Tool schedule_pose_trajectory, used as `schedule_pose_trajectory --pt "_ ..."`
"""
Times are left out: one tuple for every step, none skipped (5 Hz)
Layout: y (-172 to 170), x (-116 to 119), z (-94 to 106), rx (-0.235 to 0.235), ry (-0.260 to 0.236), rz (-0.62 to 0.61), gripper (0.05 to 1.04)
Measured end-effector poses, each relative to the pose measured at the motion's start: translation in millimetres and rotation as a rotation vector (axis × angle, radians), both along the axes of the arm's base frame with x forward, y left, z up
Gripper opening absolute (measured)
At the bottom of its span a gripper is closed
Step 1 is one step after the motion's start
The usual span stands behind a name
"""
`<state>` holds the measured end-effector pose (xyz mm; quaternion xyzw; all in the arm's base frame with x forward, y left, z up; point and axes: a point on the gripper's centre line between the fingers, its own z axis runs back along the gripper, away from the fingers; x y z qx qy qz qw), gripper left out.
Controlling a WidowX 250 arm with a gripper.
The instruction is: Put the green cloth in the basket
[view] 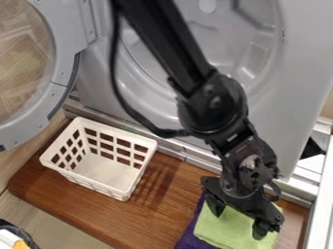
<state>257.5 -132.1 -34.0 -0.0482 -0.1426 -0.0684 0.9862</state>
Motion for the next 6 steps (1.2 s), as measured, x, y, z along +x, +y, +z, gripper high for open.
schedule_pose_trajectory --pt "-1.2 1.3 -12.2 0.015 0.018 -0.016 0.964" --pt "-2.6 3.6 -14.9 0.024 0.025 -0.019 0.68" --pt "-6.1 2.0 -16.9 0.057 0.03 -0.022 0.37" --pt "-3.6 2.2 -16.6 0.077 0.034 -0.015 0.152" --pt "-2.2 1.1 -16.9 0.089 0.039 -0.008 0.059" --pt "-2.1 0.6 -16.9 0.093 0.04 -0.005 0.051"
